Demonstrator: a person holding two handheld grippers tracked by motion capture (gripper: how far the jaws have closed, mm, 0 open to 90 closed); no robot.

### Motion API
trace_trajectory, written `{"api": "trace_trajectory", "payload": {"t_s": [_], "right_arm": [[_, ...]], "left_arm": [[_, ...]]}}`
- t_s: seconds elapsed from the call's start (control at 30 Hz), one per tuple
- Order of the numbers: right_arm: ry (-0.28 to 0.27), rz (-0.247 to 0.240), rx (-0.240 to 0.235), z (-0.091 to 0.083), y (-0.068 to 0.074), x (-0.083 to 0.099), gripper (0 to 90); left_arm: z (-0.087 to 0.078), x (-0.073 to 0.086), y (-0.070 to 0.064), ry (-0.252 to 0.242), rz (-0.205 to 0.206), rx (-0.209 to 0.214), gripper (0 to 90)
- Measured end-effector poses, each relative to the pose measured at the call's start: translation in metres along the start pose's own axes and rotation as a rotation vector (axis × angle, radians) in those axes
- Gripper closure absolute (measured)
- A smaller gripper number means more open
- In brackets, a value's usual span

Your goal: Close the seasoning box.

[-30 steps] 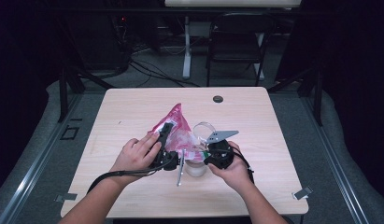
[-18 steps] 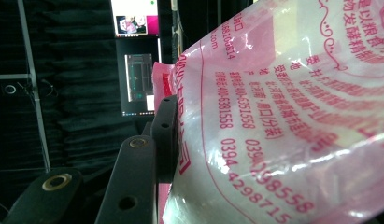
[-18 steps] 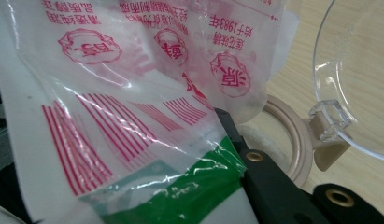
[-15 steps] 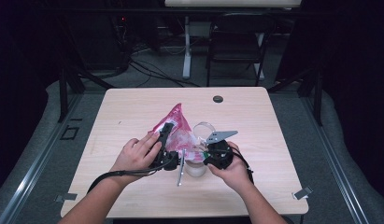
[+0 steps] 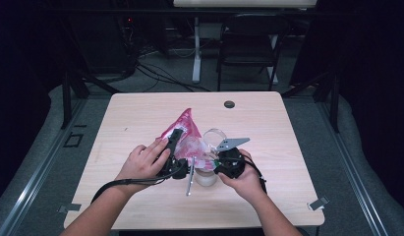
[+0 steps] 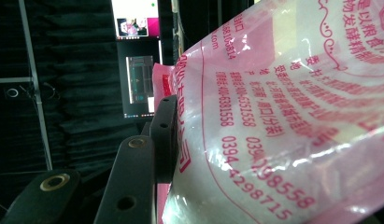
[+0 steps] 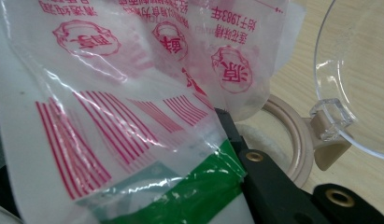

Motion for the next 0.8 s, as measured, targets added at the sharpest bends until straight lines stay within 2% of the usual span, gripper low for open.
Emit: {"api": "trace_trajectory", "payload": {"t_s": [0.13,0.33,0.37,0.73,0.8], "right_arm": [[-0.001,-0.001,0.002,-0.0001,-0.0002,0.0,90.0],[0.002,-0.004,0.0,0.0001,-0.0005,0.0001,90.0],[0.003,-0.004,-0.001,0.0002,-0.0006,0.0002,90.0],[0.006,0.0,0.0,0.0009,-0.0009,0.0008,90.0],[0.002,-0.001,0.001,0.0009,-0.001,0.0006,90.0]], "left_arm": [[0.0013,0.0003,-0.0008,-0.01,-0.01,-0.001,63.5],[-0.0001,-0.0004,0.0007,-0.002,-0.004,-0.003,63.0],[0.0006,-0.0007,0.0009,-0.015,-0.003,-0.011,62.8],[0.0006,-0.0007,0.0003,-0.004,-0.002,-0.005,62.4],[0.001,0.0002,-0.001,-0.004,-0.017,0.006,62.4]]}}
Point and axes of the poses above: each handheld gripper's, and its own axes: z roughly forward along the jaws, x roughly out of its underside, y roughly to its left, the point moved 5 cm from there along z, roughly forward along the jaws, and after that the axes turned 12 degrees about x, right-handed, at the moved point
